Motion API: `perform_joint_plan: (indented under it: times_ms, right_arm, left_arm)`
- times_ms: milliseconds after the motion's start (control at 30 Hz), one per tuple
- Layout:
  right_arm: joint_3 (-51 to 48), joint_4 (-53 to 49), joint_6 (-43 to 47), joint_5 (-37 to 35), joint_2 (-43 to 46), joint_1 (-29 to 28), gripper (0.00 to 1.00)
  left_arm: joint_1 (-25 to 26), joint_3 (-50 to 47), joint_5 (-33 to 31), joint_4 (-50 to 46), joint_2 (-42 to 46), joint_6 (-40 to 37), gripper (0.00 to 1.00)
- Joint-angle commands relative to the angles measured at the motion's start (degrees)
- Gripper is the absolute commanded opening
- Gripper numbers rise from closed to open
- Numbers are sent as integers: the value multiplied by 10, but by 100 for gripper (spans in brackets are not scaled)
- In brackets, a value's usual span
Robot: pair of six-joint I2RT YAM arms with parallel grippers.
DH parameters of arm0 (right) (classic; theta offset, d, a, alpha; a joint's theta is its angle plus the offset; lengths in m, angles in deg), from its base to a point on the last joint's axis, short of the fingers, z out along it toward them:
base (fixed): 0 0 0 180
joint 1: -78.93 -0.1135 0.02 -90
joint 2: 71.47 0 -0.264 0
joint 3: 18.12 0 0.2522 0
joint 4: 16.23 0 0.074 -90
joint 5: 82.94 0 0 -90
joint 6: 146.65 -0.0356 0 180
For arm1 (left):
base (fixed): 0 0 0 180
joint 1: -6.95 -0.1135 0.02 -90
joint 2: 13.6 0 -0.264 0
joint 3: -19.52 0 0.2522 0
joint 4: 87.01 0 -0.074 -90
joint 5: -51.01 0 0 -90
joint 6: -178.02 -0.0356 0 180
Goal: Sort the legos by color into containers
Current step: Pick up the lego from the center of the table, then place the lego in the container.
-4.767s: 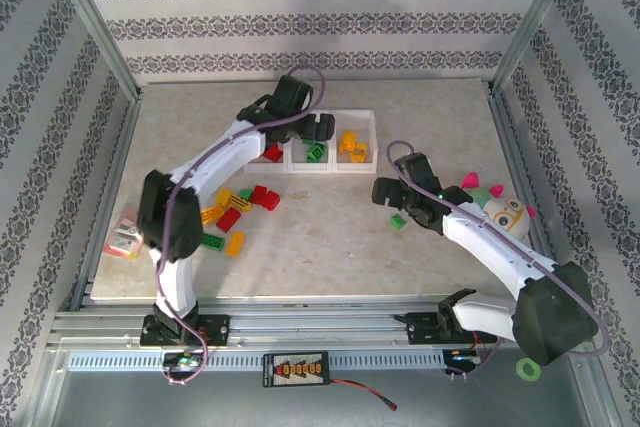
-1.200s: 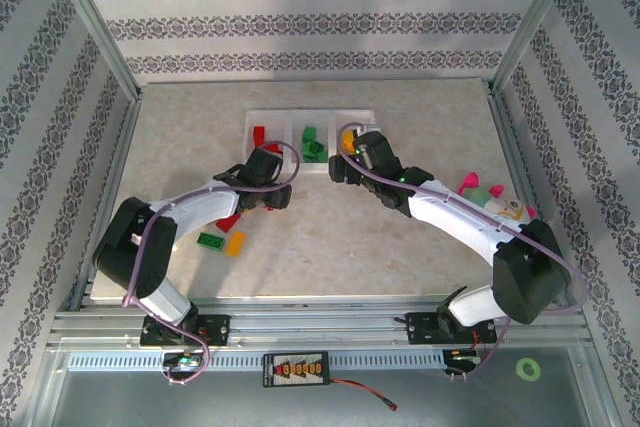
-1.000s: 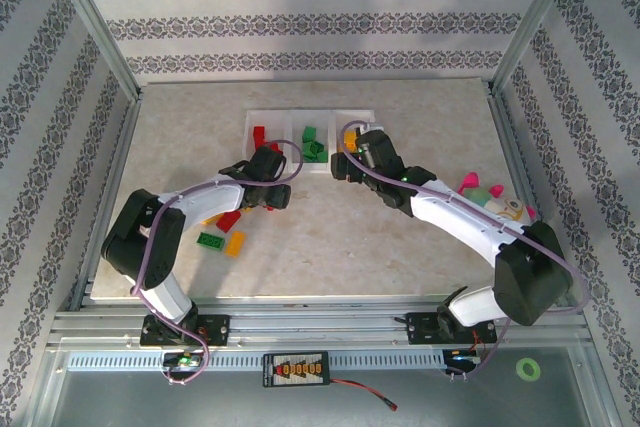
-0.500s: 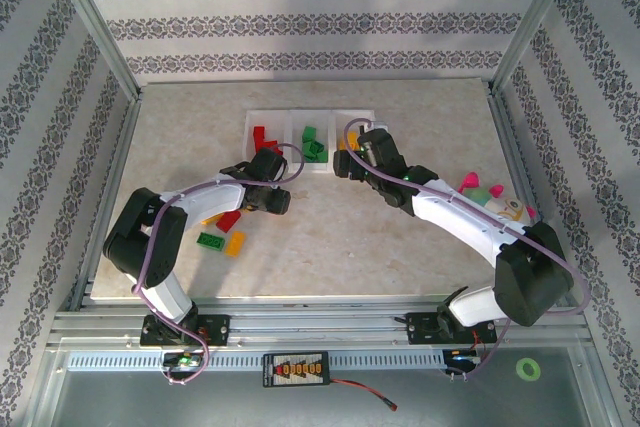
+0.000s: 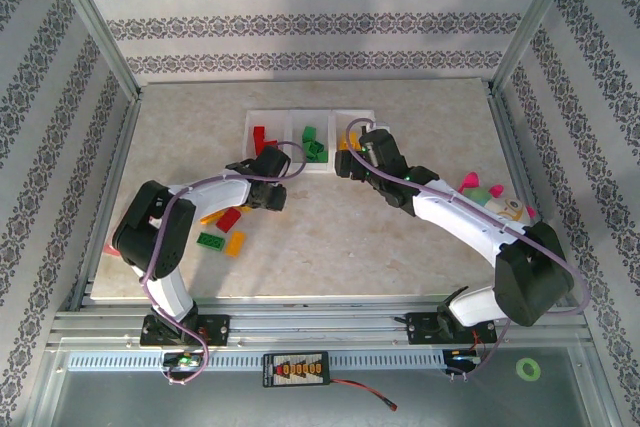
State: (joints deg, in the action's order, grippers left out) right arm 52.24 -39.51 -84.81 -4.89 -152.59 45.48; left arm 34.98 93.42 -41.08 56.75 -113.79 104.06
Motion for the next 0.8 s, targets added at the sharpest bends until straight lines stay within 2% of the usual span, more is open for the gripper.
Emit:
perform_joint_plan:
  times_ms: [0,133,267,433,767]
  right_arm:
    - [-11,24,-6,15,23,6,86]
    - [-16,42,-2,29,26,6,87]
    - [-12,46,0,34,18,6,86]
    - [-8,50,0,40,7,6,87]
    - [-17,53,-5,37,8,6,87]
  left_arm:
    - [-1,21,-39,-14,42,18,28]
    - [-5,19,-55,32,79,12,16]
    - [-23,48,-79,52,73,11,18]
    - [-49,142,-98,45,3,-9,20]
    - [-86,321,-60,0,-159,-7,21]
